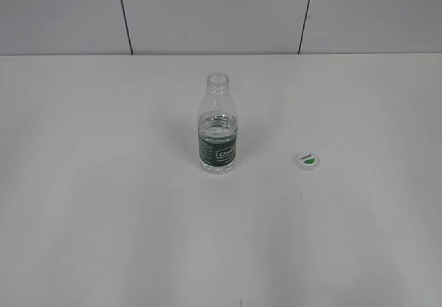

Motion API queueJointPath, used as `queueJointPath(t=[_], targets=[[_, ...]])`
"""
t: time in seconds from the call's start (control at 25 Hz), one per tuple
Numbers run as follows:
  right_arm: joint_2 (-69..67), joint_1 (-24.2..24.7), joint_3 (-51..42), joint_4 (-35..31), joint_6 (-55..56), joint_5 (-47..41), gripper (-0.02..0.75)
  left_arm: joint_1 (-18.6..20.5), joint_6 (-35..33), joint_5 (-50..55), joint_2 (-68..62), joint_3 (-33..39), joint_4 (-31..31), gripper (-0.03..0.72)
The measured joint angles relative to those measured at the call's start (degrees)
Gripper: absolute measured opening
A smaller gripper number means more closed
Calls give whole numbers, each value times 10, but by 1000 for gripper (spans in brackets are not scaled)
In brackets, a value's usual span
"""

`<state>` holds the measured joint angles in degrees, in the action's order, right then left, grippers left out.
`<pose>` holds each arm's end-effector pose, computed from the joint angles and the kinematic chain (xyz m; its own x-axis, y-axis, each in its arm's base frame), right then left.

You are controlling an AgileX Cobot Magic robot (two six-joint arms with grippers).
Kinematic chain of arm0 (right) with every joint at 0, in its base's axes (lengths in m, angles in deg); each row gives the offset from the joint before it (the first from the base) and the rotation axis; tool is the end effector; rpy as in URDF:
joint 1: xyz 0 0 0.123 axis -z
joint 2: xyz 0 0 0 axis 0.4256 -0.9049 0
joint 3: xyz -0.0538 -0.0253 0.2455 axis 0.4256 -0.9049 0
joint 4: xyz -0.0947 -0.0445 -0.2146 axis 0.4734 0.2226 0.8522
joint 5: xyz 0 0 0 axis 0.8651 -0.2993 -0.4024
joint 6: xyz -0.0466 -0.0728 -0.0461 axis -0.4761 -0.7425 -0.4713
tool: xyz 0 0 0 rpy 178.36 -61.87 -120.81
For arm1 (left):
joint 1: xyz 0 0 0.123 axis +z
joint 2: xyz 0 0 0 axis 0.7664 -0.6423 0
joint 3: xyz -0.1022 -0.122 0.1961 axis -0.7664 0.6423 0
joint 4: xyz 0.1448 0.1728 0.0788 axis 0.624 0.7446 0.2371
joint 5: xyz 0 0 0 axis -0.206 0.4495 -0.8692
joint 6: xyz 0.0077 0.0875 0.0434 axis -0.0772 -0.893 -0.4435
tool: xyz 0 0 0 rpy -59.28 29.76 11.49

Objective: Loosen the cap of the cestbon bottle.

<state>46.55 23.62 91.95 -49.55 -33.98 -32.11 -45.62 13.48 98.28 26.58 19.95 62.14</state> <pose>0.0607 0.0005 0.2620 -0.7852 -0.1601 -0.5981 -0.1303 0.9871 -0.0933 0.0565 0.0023 0.2648 -0.6807 0.0423 -0.7313 0.0026 0.9985 0.0553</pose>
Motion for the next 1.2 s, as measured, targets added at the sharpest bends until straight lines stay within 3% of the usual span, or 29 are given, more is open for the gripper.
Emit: queueJointPath(t=[0.8, 1.2], targets=[[208, 0, -34, -4, 11, 65, 588, 0, 0, -17, 145, 7, -3, 461], [214, 0, -34, -7, 12, 69, 588, 0, 0, -18, 159, 9, -4, 457]])
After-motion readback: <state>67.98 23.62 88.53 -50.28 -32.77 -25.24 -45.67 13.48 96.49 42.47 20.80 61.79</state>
